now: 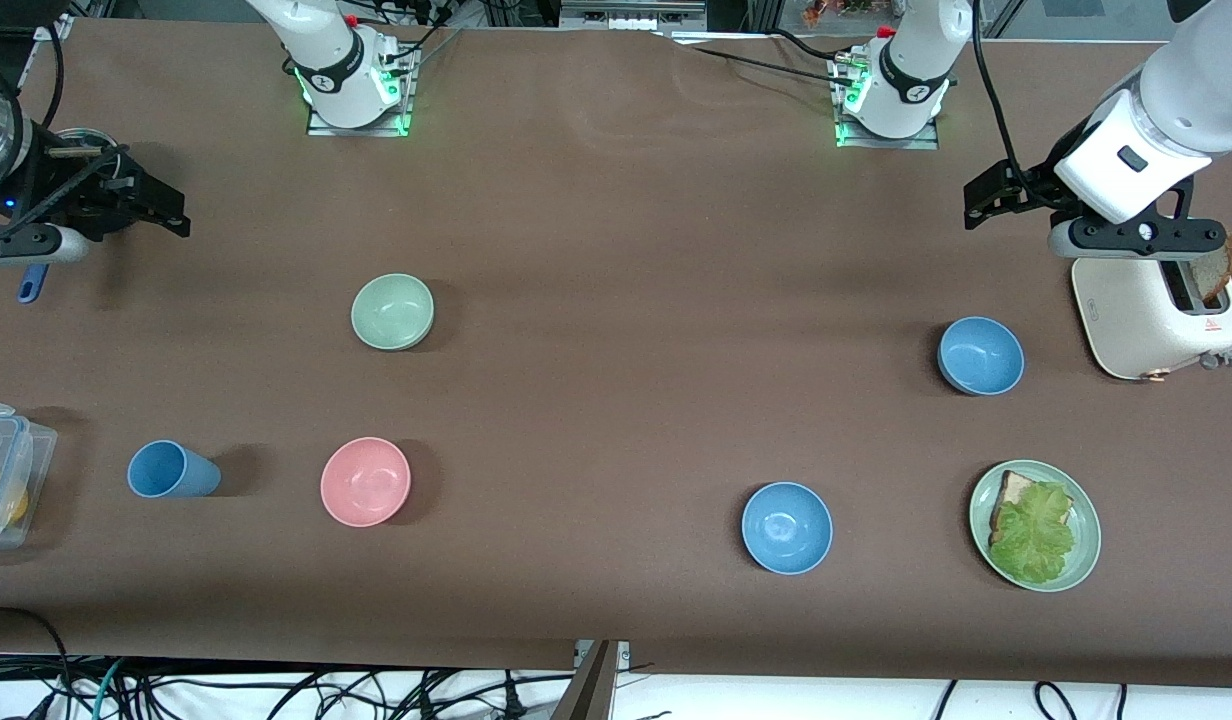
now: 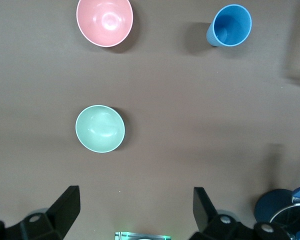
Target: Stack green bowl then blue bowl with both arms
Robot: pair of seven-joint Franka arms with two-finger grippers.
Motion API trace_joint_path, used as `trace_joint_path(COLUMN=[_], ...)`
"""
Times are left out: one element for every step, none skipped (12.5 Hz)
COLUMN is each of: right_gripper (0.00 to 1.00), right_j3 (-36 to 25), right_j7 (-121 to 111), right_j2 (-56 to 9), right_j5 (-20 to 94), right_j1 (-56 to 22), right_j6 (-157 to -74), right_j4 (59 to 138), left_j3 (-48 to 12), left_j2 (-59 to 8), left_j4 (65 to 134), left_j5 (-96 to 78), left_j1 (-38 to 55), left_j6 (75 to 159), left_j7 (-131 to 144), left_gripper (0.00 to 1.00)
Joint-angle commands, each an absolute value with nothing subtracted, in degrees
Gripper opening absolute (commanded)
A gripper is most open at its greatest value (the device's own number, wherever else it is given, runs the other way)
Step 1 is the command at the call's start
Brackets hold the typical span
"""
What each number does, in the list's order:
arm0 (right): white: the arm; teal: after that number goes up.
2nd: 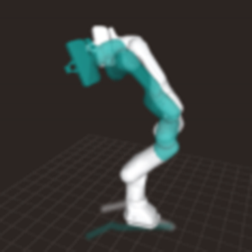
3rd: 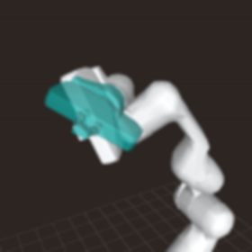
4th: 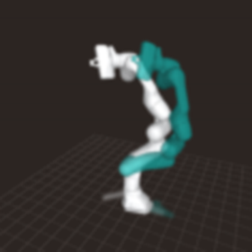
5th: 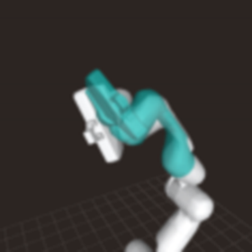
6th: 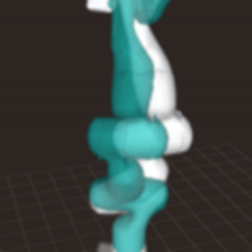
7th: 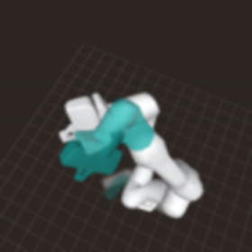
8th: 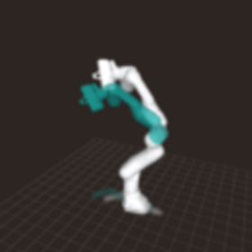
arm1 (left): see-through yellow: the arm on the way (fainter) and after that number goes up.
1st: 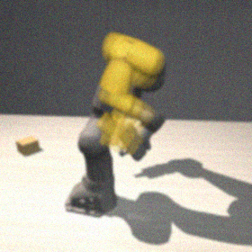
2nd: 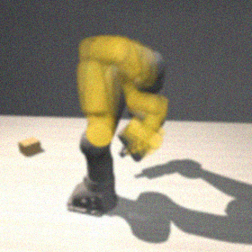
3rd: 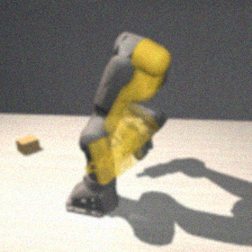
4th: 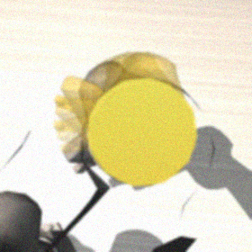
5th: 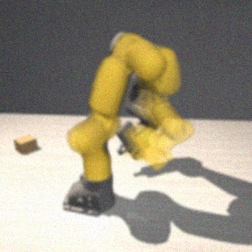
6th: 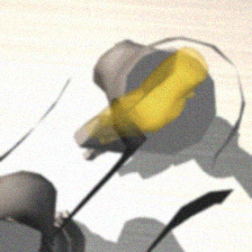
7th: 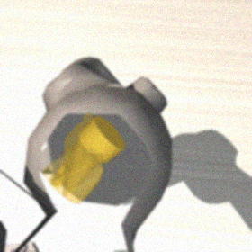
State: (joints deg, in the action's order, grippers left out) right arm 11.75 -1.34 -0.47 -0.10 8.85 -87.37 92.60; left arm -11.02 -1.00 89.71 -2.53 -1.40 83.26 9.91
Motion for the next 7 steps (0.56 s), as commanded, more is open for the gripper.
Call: trace_joint_path(right_gripper=[1.00,1.00,1.00,1.00,1.00,1.00,1.00], right_j3=[12.1,12.1,12.1,12.1,12.1,12.1,12.2], right_j7=[-2.2,-2.2,-2.2,-2.2,-2.1,-2.1,-2.1], right_j2=[0.4,0.4,0.4,0.4,0.5,0.6,0.7], right_j5=[-0.8,-0.8,-0.8,-0.8,-0.8,-0.8,-0.8], right_j1=[9.1,9.1,9.1,9.1,9.0,8.9,8.9], right_j6=[-88.3,-88.5,-88.9,-89.7,-90.3,-90.6,-90.6], right_j4=[93.8,94.0,94.6,95.4,95.9,96.3,96.5], left_j3=[-11.2,-11.2,-11.2,-11.2,-11.2,-11.2,-11.2], left_j2=[-0.8,-0.7,-0.8,-0.8,-0.8,-0.8,-0.8], left_j4=[89.3,89.2,89.2,89.3,89.3,89.2,89.3], left_j5=[-2.9,-2.9,-2.9,-2.9,-2.9,-2.9,-2.9], left_j1=[-1.7,-1.7,-1.6,-1.6,-1.7,-1.7,-1.7], left_j6=[82.8,82.8,82.8,82.8,82.7,82.6,82.6], left_j7=[8.7,8.7,8.7,8.7,8.7,8.7,8.7], left_gripper=[1.00,1.00,1.00,1.00,1.00,1.00,1.00])
